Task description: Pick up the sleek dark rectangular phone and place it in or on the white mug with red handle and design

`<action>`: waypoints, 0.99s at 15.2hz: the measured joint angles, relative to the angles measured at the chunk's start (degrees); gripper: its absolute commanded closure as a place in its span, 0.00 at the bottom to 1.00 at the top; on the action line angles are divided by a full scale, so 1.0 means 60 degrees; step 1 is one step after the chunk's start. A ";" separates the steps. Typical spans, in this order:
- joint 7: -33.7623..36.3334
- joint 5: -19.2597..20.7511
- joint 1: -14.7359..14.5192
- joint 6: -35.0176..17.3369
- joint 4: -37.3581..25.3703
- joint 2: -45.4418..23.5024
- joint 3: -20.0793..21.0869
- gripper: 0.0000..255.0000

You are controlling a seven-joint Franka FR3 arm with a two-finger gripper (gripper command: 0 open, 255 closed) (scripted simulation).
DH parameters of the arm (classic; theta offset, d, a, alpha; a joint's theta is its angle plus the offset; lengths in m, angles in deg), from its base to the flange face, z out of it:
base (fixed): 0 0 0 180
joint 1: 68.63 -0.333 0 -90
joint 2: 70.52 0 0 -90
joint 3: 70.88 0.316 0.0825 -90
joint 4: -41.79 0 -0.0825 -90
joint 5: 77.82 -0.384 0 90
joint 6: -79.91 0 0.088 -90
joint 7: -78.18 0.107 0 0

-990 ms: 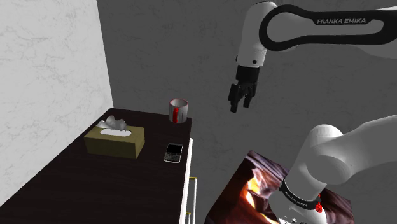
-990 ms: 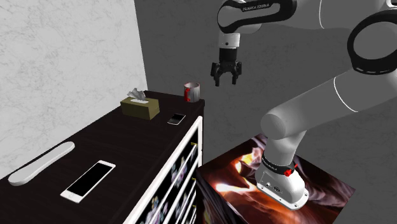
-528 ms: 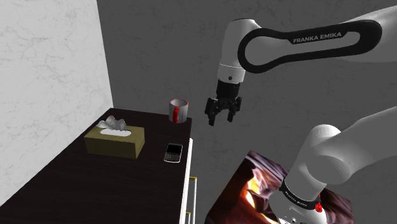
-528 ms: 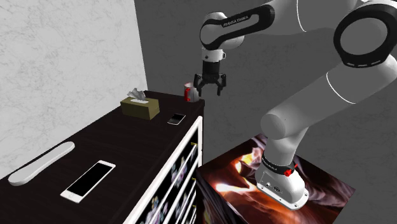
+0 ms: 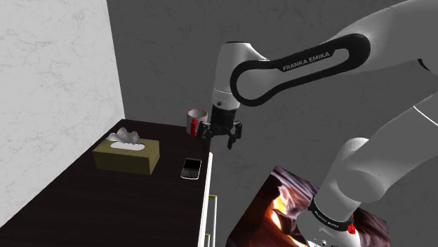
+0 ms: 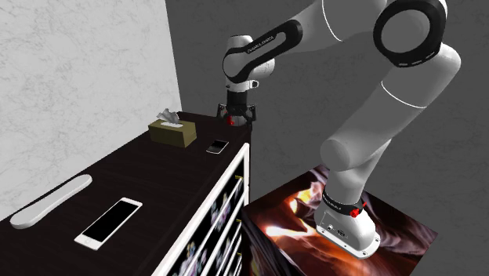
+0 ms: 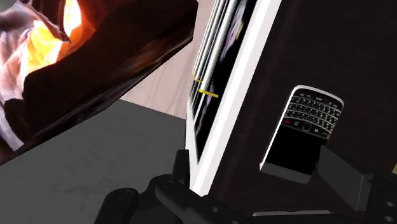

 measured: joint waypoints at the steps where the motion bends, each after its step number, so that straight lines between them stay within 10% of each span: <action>1: 0.0420 0.0073 0.0071 -0.0326 -0.0099 -0.0367 0.0197 0.00; 7: 0.3138 0.1109 0.0454 -0.1777 -0.1072 -0.2575 0.1108 0.00; 15: 0.3773 0.1681 0.0474 -0.2814 -0.0956 -0.3545 0.1232 0.00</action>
